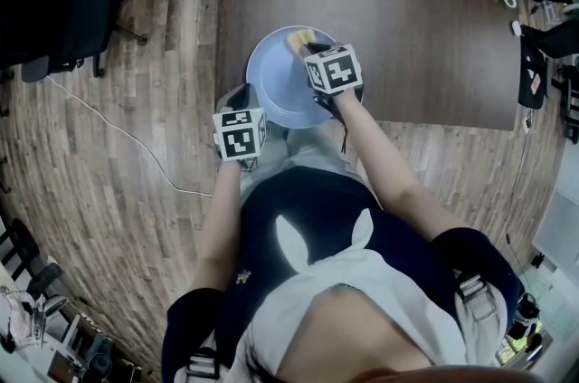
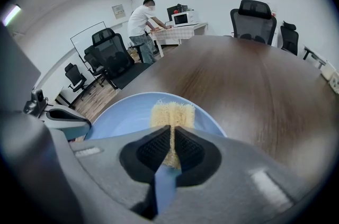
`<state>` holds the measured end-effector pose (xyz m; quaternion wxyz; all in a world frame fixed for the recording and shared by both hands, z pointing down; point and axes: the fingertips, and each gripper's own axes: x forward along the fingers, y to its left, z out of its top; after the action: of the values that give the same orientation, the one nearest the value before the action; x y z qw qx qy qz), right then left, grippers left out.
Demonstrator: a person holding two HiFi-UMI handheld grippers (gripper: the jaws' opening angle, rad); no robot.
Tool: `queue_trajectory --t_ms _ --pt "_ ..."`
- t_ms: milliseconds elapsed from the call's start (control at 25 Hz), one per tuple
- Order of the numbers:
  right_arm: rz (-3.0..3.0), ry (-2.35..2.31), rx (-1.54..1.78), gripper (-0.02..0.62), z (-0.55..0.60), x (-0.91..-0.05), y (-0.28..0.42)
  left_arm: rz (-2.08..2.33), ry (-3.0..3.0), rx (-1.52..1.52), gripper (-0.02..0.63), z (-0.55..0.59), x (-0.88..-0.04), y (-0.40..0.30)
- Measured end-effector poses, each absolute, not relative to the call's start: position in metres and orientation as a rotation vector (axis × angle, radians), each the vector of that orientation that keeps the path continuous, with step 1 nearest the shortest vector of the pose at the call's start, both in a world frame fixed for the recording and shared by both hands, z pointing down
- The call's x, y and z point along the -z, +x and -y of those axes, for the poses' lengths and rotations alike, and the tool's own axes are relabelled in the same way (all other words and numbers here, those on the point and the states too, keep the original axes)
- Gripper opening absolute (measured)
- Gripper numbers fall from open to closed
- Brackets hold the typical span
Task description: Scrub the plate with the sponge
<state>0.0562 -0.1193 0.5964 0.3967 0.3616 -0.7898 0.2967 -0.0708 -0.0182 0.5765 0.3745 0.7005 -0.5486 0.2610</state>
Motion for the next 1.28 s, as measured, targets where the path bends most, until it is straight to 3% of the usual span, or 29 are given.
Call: queue_trajectory --t_ms 1280 --pt "1.904 1.004 -0.736 0.023 0.108 -0.599 0.089 1.398 1.795 -0.659 0.008 0.015 -0.58 -0.073"
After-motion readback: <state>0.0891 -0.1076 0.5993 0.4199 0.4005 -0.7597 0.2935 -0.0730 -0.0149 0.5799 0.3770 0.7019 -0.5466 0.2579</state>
